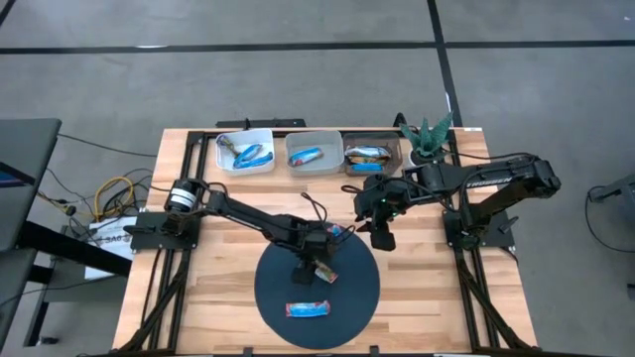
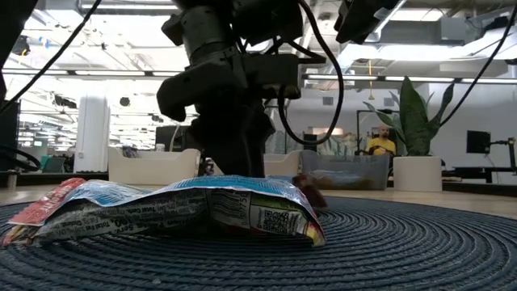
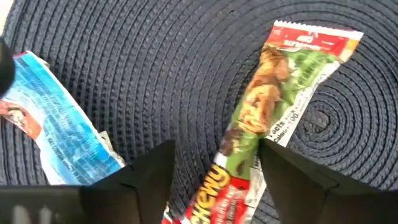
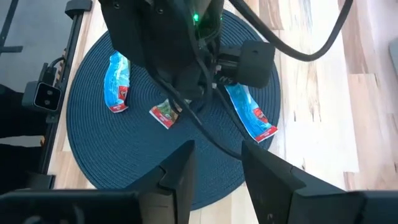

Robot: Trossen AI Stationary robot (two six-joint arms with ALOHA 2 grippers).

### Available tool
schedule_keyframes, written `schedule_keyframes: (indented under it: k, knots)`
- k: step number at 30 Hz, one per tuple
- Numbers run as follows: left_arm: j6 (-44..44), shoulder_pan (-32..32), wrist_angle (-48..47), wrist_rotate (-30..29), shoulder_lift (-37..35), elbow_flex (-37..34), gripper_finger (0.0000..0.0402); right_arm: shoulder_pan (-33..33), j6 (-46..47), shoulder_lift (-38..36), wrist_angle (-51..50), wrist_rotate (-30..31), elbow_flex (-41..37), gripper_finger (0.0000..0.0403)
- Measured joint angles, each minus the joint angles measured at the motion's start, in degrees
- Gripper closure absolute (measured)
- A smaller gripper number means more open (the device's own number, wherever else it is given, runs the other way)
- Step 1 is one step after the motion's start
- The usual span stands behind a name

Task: Pick and place Granola Bars by type
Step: Put the red granola bar into the gray bin

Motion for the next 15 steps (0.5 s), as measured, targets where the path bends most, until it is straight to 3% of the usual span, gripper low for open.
schedule_keyframes:
  k: [11, 15]
  knots:
    - [-2.05, 0.0, -1.4, 5.14, -0.05, 0.36, 0.0348, 0.0, 0.0, 0.0, 0.07, 0.11, 0.0, 0.028]
    - [-3.05, 0.04, -1.65, 5.8, -0.15, 0.61, 0.0389, 0.0, 0.0, 0.0, 0.07, 0.11, 0.02, 0.028]
